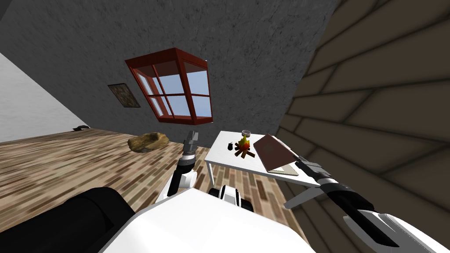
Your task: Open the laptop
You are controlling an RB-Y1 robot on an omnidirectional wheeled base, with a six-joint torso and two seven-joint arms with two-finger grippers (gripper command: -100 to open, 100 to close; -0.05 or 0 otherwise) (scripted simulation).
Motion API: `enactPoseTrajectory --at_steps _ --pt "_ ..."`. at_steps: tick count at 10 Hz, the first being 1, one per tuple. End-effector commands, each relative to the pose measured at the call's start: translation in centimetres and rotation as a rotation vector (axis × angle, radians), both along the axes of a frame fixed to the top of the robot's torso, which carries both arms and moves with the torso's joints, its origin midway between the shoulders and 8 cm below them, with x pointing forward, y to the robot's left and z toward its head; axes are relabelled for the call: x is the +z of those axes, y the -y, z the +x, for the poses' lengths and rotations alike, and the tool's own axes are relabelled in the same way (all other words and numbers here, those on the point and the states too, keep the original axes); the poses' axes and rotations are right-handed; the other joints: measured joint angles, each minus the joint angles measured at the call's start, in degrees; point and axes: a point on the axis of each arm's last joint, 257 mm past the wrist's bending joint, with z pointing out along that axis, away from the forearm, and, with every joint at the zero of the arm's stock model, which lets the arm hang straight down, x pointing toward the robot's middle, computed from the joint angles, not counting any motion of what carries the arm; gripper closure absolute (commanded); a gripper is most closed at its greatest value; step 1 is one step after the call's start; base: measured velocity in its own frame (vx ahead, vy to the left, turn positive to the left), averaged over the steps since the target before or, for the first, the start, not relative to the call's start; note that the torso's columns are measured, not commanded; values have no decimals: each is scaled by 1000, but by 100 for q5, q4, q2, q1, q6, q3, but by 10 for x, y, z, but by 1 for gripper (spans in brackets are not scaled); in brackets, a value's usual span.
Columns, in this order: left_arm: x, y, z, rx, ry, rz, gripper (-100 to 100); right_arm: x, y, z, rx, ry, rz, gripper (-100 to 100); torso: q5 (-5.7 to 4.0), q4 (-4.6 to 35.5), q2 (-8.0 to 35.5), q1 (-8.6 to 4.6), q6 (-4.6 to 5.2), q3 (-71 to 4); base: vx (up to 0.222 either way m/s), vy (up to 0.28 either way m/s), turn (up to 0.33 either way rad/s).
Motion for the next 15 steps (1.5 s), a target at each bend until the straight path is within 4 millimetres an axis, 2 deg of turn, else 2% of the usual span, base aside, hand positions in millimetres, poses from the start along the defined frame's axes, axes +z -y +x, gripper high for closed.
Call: enactPoseTrajectory --at_steps 1,3,7,8,10,11,15 --pt "0 0 0 0 0 0 0 -22 -4 -1 -10 -10 90 100 25 19 2 19 3 -3 -5 -93 12" --pt "0 0 0 0 0 0 0 -43 -11 -1 -16 -18 174 100 6 11 -10 -24 -9 -9 -16 -155 54" --pt "0 0 0 0 0 0 0 -84 -31 -1 -24 -33 341 100 6 1 -11 10 -16 -8 -10 -118 24" --pt "0 0 0 0 0 0 0 -62 -15 3 -33 -21 309 -100 18 14 -7 17 -21 -8 -15 -39 34" --pt "0 0 0 0 0 0 0 -51 -7 3 -38 -21 309 -100 49 39 18 46 9 4 -7 50 8" --pt "0 0 0 0 0 0 0 -40 1 4 -42 -20 309 -100 46 42 27 29 12 10 -18 62 21" --pt "0 0 0 0 0 0 0 -17 13 6 -47 -19 309 -100 33 41 22 -11 13 7 -18 30 15"
